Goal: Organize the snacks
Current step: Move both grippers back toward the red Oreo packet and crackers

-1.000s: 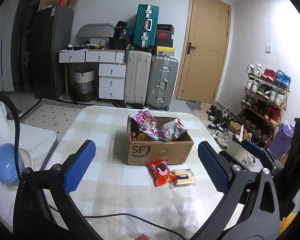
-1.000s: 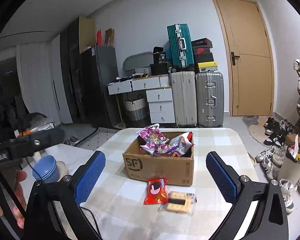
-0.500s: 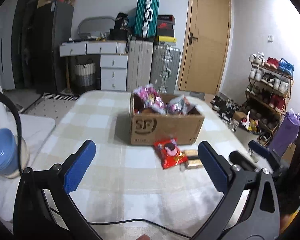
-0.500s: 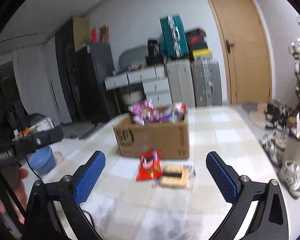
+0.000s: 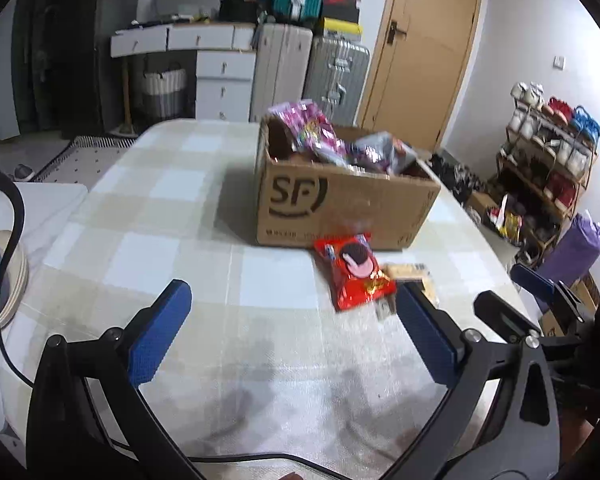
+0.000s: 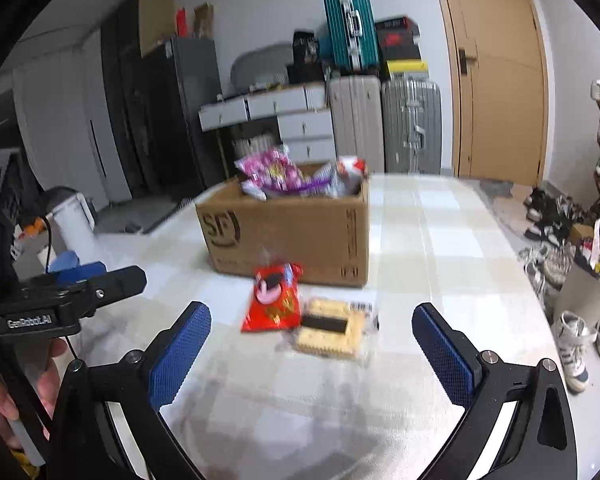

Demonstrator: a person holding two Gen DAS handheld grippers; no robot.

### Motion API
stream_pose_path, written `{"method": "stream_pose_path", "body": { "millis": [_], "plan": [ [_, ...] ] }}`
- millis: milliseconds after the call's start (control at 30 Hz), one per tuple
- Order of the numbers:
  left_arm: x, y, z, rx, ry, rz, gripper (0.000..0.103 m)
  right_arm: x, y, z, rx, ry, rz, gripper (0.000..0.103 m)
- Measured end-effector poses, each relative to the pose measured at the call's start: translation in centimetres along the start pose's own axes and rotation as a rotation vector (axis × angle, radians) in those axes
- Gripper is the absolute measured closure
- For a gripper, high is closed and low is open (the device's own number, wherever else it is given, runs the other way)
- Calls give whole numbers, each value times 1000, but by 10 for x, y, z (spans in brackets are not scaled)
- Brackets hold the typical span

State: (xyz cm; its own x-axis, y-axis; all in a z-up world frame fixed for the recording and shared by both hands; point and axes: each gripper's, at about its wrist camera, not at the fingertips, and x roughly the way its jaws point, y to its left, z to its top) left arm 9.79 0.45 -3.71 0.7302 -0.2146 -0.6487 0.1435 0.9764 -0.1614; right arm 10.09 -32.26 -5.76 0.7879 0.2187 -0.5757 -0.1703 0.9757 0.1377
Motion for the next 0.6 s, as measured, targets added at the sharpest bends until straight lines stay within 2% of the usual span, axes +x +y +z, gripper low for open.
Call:
{"method": "stream_pose_path", "body": {
  "millis": [167,400,500,600],
  "plan": [
    [26,-12,-3,20,62,-27,1,25,-12,-9,36,121,-48,1],
    [75,-40,5,0,175,-57,1,32,-31,-13,135,157,-56,1],
    [99,-46,15,-35,215,-23,1,28,-35,-13,145,155,-64,1],
    [123,-48,20,-98,278,-29,1,23,-40,-13,151,150,-63,1]
  ]
}}
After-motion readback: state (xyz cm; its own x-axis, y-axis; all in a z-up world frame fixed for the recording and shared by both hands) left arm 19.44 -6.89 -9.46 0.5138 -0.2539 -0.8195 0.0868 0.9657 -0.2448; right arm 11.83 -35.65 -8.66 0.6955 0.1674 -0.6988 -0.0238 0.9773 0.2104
